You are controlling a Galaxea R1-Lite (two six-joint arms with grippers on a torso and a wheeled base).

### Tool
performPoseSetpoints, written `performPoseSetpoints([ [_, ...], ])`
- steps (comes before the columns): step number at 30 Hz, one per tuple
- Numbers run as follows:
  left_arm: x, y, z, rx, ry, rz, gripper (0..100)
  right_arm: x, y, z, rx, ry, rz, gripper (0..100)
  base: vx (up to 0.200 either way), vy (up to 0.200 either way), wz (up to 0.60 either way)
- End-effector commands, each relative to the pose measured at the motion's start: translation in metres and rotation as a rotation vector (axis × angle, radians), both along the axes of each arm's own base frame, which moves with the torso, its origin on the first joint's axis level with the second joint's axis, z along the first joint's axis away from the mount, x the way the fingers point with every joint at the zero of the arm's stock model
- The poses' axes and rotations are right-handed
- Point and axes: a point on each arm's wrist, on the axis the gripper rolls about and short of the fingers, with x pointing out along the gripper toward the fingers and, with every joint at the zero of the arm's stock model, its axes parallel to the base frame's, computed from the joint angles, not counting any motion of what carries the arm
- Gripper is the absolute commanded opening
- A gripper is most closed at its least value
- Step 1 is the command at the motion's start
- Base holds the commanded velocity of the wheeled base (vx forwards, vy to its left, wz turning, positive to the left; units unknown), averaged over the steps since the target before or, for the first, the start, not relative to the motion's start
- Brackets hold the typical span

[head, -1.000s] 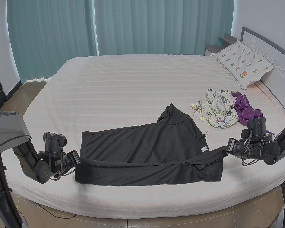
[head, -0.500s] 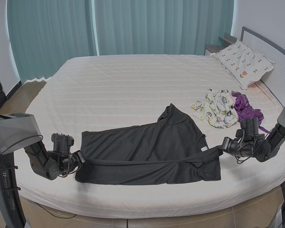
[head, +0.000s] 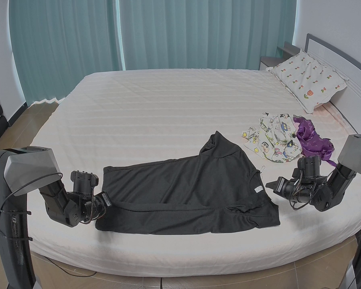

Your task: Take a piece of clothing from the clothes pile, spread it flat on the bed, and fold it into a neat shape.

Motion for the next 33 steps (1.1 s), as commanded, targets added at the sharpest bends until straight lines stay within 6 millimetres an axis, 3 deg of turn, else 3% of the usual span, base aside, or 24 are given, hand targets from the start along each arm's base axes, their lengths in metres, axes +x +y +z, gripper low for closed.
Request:
performPoseSetpoints([
  [1,0.002,0.002,-0.003,-0.012,0.002,0.017,100,0.000,0.000,-0.005,0.037,0.006,-0.026,100,0.000,0.000,0.00],
  [5,0.001,0.011,0.009,-0.020,-0.023,0.042,100,-0.002,-0.002,0.006,0.096,-0.009,-0.071,100,0.000,0.000,0.00],
  [9,-0.016,0.025,0.032,-0.046,-0.048,0.066,100,-0.008,0.011,0.008,0.244,0.041,-0.150,100,0.000,0.000,0.00],
  [12,-0.036,0.029,0.046,-0.117,-0.045,0.069,100,-0.007,0.020,-0.007,0.290,0.092,-0.185,100,0.000,0.000,0.00],
  [14,-0.037,0.029,0.047,-0.121,-0.045,0.069,100,-0.007,0.020,-0.008,0.289,0.095,-0.187,100,0.000,0.000,0.00],
  [15,-0.060,0.027,0.053,-0.231,-0.013,0.061,100,-0.001,0.024,-0.024,0.273,0.120,-0.193,100,0.000,0.000,0.00],
  [18,-0.077,0.021,0.049,-0.370,0.057,0.020,100,0.006,0.030,-0.040,0.227,0.126,-0.231,100,0.000,0.000,0.00],
  [27,-0.076,0.007,0.044,-0.546,0.109,-0.049,100,0.010,0.041,-0.049,0.185,0.109,-0.253,100,0.000,0.000,0.00],
  [33,-0.076,0.007,0.041,-0.546,0.105,-0.051,100,0.010,0.045,-0.049,0.184,0.108,-0.242,100,0.000,0.000,0.00],
])
